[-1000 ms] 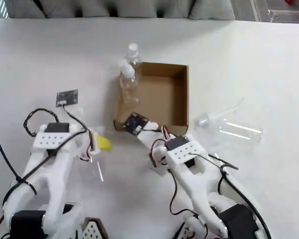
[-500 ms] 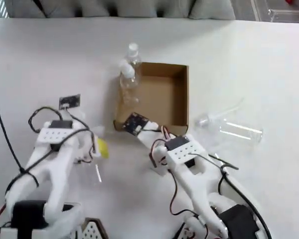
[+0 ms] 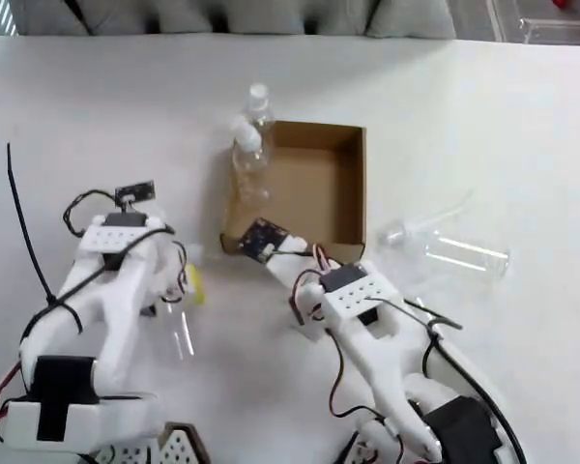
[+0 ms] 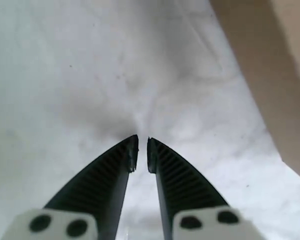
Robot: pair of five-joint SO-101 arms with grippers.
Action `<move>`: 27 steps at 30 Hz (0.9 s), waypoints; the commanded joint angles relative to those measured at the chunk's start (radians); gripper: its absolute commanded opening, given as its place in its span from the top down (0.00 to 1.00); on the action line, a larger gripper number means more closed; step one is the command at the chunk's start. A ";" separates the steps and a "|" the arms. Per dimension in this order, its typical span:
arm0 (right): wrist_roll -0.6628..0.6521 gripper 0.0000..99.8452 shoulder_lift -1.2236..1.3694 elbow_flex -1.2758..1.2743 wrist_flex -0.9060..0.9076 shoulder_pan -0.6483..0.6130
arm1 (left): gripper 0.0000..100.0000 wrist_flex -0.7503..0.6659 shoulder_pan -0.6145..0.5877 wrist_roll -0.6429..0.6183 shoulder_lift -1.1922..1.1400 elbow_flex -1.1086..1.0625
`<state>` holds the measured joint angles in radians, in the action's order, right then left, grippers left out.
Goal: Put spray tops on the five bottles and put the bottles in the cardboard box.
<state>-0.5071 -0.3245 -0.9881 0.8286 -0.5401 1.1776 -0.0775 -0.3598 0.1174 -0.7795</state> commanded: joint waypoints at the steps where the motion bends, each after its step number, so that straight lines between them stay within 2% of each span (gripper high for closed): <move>1: -0.011 0.98 -0.019 0.006 -0.012 0.008 | 0.93 0.005 0.008 0.043 0.064 0.051; 6: -0.011 0.98 -0.019 0.006 -0.012 0.007 | 0.95 -0.002 0.008 0.092 0.096 0.048; 9: -0.011 0.98 -0.019 0.006 -0.012 0.007 | 0.92 -0.009 0.010 0.094 0.108 0.028; 16: -0.011 0.98 -0.019 0.006 -0.012 0.005 | 0.69 -0.003 0.008 0.143 0.130 0.018; 23: -0.011 0.98 -0.018 0.006 -0.012 0.005 | 0.81 -0.009 0.008 0.146 0.125 0.026; 27: -0.011 0.98 -0.018 0.006 -0.012 0.005 | 0.80 -0.041 0.008 0.141 0.125 0.021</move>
<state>-0.5071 -0.3245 -0.9881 0.8286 -0.5401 1.1807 -0.0760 -0.2279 0.2002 -0.7795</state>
